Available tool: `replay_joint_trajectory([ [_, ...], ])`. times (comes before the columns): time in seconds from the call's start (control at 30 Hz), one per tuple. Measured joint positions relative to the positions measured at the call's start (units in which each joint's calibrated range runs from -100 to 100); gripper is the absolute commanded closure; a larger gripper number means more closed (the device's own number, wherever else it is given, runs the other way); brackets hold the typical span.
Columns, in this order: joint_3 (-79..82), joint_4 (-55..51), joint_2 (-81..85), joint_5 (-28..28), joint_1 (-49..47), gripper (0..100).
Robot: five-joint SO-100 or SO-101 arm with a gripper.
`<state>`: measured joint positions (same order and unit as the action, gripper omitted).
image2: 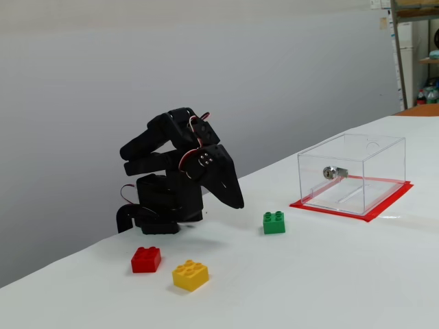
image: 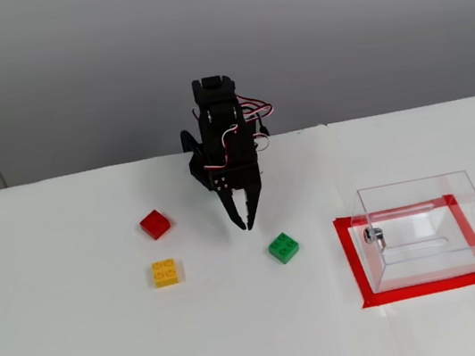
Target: Pick the green lego brick and place it into the transparent box
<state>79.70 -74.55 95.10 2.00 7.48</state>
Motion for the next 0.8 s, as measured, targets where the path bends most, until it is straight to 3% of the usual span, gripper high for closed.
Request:
replay_joint_trajectory([
  [0.33, -12.9, 0.0, -18.4, 0.0, -12.9, 99],
  [0.8, -16.7, 0.0, -21.2, 0.0, -23.3, 99],
])
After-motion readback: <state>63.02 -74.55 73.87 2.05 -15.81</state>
